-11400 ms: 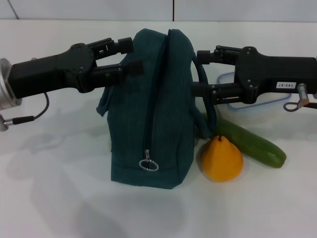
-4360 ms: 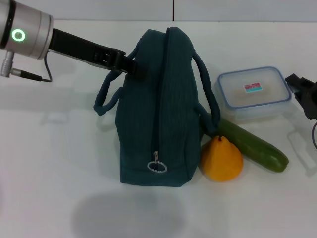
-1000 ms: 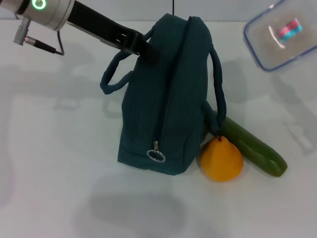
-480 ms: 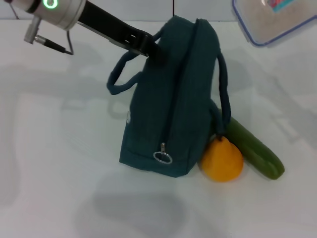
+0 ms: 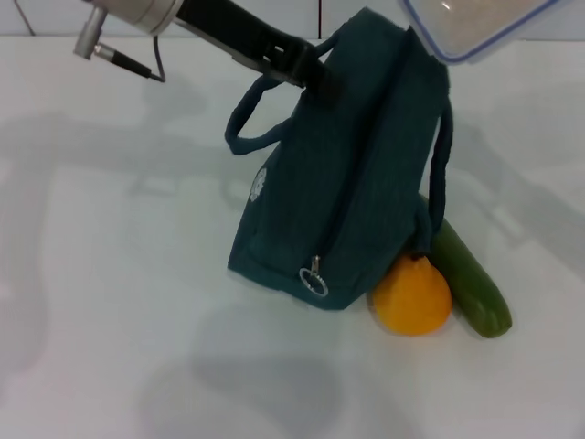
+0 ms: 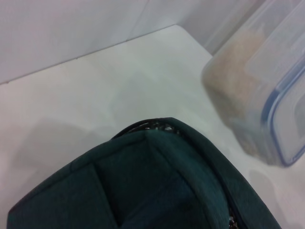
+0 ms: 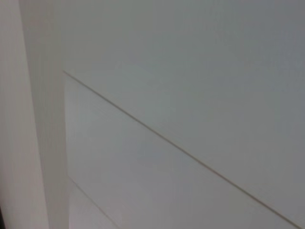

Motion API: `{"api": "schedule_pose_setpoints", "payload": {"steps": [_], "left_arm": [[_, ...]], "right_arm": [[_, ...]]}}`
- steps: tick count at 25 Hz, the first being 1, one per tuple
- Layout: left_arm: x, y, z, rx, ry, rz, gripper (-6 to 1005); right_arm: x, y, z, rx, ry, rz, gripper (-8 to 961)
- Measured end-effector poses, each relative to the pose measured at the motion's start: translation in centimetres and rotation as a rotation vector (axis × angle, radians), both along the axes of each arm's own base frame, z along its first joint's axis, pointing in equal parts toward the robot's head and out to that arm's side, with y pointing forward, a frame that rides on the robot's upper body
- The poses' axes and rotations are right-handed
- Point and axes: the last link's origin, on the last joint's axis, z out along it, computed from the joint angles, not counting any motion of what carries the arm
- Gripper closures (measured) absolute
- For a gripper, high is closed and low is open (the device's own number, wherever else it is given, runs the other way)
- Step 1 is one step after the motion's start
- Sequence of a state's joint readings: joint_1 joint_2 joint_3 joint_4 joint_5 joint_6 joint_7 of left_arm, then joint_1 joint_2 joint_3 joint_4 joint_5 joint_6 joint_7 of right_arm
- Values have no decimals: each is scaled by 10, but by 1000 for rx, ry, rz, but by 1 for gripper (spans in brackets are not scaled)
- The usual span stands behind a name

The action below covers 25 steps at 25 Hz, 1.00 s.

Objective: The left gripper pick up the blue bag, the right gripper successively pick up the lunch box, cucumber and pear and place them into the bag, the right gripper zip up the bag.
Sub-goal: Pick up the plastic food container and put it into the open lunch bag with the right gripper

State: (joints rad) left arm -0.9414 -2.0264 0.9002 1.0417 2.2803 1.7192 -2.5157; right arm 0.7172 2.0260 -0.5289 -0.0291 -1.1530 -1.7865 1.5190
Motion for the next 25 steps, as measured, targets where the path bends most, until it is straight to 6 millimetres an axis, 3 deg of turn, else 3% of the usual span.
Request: {"api": "schedule_pose_setpoints", "payload": {"steps": [10, 25], "left_arm": [[10, 7, -1, 28, -10, -14, 960], [10, 12, 1, 63, -19, -8, 960]], "right_arm": [[-17, 13, -16, -34, -80, 18, 858], [-2, 9, -42, -114, -187, -61, 858]]}}
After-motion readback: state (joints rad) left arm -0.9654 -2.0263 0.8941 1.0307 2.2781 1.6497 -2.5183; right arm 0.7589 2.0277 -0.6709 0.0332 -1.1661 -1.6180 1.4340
